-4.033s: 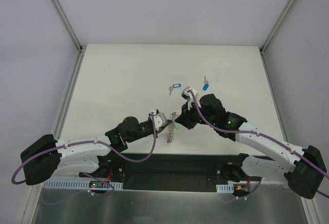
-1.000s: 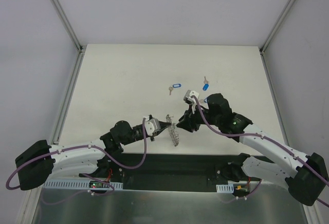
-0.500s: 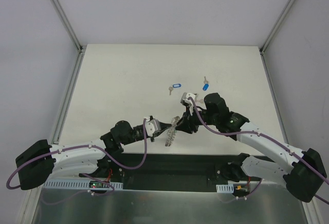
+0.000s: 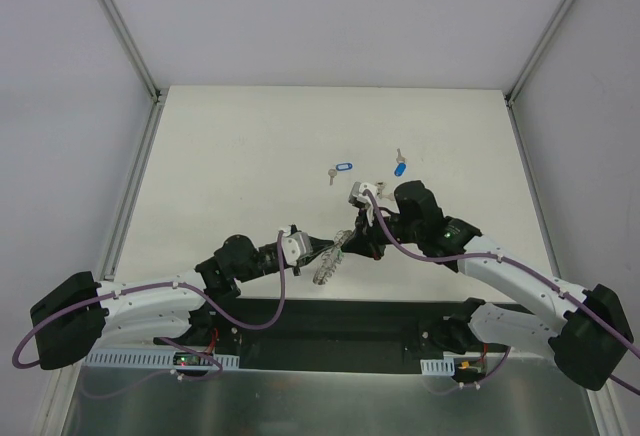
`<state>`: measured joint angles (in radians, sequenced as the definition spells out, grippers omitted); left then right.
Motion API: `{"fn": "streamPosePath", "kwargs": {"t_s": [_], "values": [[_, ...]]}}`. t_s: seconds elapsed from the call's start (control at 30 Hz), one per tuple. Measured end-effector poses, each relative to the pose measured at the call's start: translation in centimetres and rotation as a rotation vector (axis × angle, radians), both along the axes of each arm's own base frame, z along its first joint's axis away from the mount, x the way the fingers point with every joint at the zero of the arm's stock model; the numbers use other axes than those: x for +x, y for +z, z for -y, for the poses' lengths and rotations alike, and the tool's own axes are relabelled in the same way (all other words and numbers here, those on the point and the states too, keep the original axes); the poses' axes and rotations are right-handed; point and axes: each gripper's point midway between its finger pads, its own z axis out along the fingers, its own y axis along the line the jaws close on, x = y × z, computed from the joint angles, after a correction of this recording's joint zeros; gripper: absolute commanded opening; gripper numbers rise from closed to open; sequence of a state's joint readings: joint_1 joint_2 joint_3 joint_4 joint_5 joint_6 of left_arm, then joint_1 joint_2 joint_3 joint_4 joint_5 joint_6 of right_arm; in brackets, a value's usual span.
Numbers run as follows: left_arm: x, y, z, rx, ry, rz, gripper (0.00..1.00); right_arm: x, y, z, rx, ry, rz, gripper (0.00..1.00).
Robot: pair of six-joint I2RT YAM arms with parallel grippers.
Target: Put the keys on the keyring
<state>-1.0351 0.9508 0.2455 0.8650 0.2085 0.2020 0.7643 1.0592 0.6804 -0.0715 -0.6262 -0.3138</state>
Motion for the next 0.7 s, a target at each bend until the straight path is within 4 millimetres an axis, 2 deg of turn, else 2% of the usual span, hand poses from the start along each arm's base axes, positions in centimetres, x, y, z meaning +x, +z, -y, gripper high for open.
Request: {"fn": "streamPosePath", "kwargs": {"t_s": [0.03,0.07,0.2,0.27,0.4,0.57,0.7], "values": [[0.0,0.0,0.0,-0.001,0.000,0.000,0.03,0.0,0.0,0.0,0.000,0.000,0.001,0.01],[0.0,0.1,0.0,-0.005,0.001,0.002,0.14,0.0,0.0,0.0,0.000,0.001,0.002,0.01],[0.0,0.0,-0.2,-0.012,0.009,0.001,0.30,0.0,-0.1,0.1,-0.008,0.003,0.003,0.01],[-0.1,0.3,-0.4,-0.018,0.009,0.005,0.31,0.0,-0.2,0.3,-0.020,0.001,0.002,0.01],[-0.2,0.4,-0.7,-0.007,0.009,0.005,0.43,0.0,0.0,0.4,-0.038,0.002,0.012,0.01],[-0.3,0.6,-0.5,0.060,-0.011,0.006,0.47,-0.2,0.1,0.6,-0.061,0.014,0.025,0.01],[-0.5,1.1,-0.1,0.102,-0.046,0.013,0.43,-0.2,0.3,0.6,-0.074,0.021,0.039,0.01]]}}
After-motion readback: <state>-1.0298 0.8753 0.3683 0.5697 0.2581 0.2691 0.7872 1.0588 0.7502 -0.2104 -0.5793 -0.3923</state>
